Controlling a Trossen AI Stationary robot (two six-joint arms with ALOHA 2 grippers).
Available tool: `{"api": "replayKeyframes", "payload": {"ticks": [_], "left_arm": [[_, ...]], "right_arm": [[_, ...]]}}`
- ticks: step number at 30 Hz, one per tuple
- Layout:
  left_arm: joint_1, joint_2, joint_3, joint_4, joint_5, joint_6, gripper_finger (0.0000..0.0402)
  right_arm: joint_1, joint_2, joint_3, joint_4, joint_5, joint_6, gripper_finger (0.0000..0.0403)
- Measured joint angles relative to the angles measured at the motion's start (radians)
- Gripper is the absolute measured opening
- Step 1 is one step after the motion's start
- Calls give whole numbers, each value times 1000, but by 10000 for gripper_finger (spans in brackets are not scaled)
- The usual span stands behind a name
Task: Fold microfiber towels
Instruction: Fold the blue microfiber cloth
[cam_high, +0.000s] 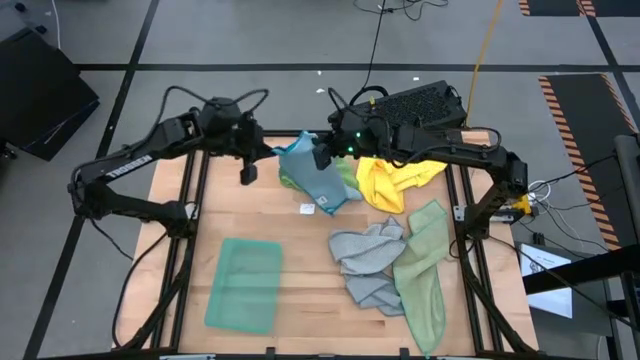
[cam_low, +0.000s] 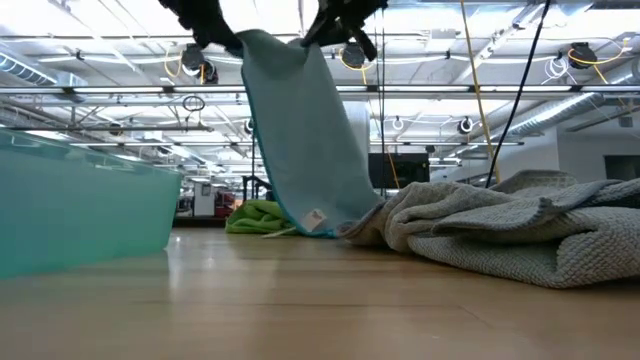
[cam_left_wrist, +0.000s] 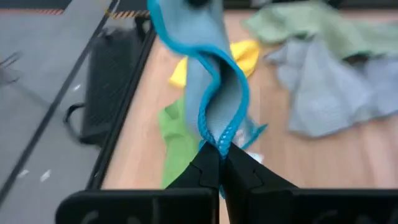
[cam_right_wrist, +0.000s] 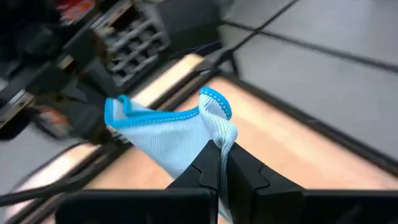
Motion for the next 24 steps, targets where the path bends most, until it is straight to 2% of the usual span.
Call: {"api": "replayKeyframes", "payload": {"ticks": [4, 7, 9, 12, 15, 17, 20, 24], "left_arm": [[7, -41, 67, -3, 261, -69, 3], [-4, -61, 123, 48, 404, -155, 5], [-6, -59, 160, 59, 407, -189, 3], [30, -50, 173, 58, 335, -158, 4], [88, -7, 155, 36, 250, -101, 3], [122, 37, 132, 34, 235, -68, 3], [161, 110, 92, 36, 227, 14, 5], [208, 224, 40, 79, 173, 102, 3]], "right_arm": [[-7, -48, 0, 1, -179, 100, 4], [20, -96, 0, 25, -220, 175, 4], [36, -123, 0, 38, -210, 202, 4], [36, -139, 1, 29, -153, 205, 4], [13, -128, 2, -49, -110, 122, 4], [-16, -95, -2, -89, -97, 59, 4], [-73, -51, -57, -83, -104, -13, 4], [-155, -13, -176, 25, -119, -45, 4]]}}
